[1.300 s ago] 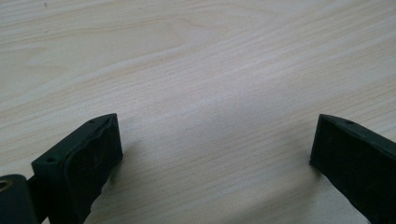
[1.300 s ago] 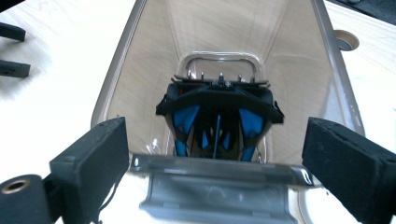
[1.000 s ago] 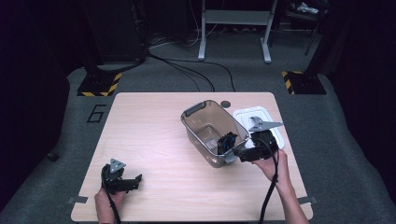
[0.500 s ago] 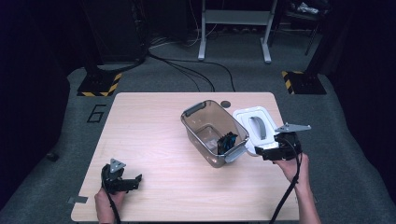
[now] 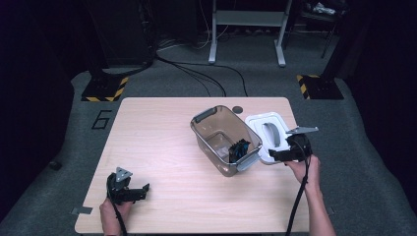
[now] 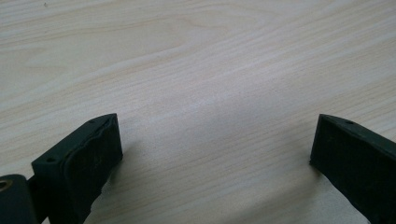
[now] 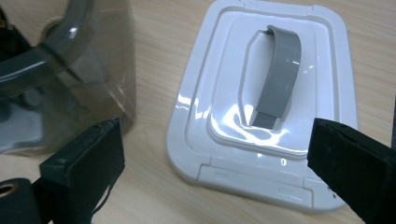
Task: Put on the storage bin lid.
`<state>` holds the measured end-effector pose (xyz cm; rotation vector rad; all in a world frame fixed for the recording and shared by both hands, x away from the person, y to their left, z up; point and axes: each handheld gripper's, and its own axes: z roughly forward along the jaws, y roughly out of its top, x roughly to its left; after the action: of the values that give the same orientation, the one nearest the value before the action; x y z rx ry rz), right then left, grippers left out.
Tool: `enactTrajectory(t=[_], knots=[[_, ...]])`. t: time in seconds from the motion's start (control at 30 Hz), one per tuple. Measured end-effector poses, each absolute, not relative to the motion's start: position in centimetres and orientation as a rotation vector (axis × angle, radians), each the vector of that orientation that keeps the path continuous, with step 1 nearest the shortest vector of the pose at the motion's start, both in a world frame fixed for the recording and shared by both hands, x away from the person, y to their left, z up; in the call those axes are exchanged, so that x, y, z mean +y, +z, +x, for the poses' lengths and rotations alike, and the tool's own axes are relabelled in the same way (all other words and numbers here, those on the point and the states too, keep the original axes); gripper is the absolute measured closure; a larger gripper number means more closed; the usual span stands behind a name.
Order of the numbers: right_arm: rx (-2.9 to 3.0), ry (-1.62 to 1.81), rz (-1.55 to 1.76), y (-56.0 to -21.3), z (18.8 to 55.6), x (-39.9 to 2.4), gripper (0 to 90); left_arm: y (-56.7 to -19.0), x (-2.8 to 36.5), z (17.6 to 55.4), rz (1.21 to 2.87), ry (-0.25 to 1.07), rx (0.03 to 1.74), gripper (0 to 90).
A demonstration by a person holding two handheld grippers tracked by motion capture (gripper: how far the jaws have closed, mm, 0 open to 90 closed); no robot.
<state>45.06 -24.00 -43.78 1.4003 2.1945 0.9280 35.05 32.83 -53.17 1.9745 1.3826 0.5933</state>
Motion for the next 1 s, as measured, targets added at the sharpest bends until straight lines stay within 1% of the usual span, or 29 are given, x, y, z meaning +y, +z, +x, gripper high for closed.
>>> enactTrajectory(t=[0.17, 0.27, 0.6, 0.63, 0.67, 0.73, 0.77, 0.9, 1.0], knots=[[2.185, 0.914, 1.440, -44.6, 46.6, -24.0, 5.1, -53.2, 32.8, 35.1, 1.974, 0.591, 1.382, 2.2], [2.180, 0.894, 1.466, -45.1, 47.5, -23.9, 3.3, -53.2, 32.8, 35.1, 1.974, 0.591, 1.382, 2.2], [2.164, 0.844, 1.516, -47.1, 49.8, -23.7, 5.8, -53.2, 32.8, 35.1, 1.977, 0.591, 1.379, 2.2], [2.163, 0.851, 1.517, -47.3, 49.9, -23.8, 8.6, -53.2, 32.8, 35.1, 1.976, 0.591, 1.379, 2.2], [2.144, 0.856, 1.519, -47.5, 50.1, -23.9, 13.6, -53.2, 32.8, 35.1, 1.977, 0.591, 1.379, 2.2], [2.115, 0.872, 1.524, -47.8, 50.3, -24.1, 17.4, -53.2, 32.8, 35.1, 1.977, 0.591, 1.379, 2.2], [2.104, 0.879, 1.531, -47.9, 50.5, -24.2, 21.5, -53.2, 32.8, 35.1, 1.977, 0.590, 1.379, 2.2], [2.061, 0.909, 1.559, -47.9, 51.6, -24.6, 31.1, -53.2, 32.8, 35.1, 1.977, 0.592, 1.378, 2.2], [2.068, 0.878, 1.563, -48.0, 52.2, -24.4, 35.1, -53.2, 32.8, 35.1, 1.977, 0.592, 1.378, 2.2]])
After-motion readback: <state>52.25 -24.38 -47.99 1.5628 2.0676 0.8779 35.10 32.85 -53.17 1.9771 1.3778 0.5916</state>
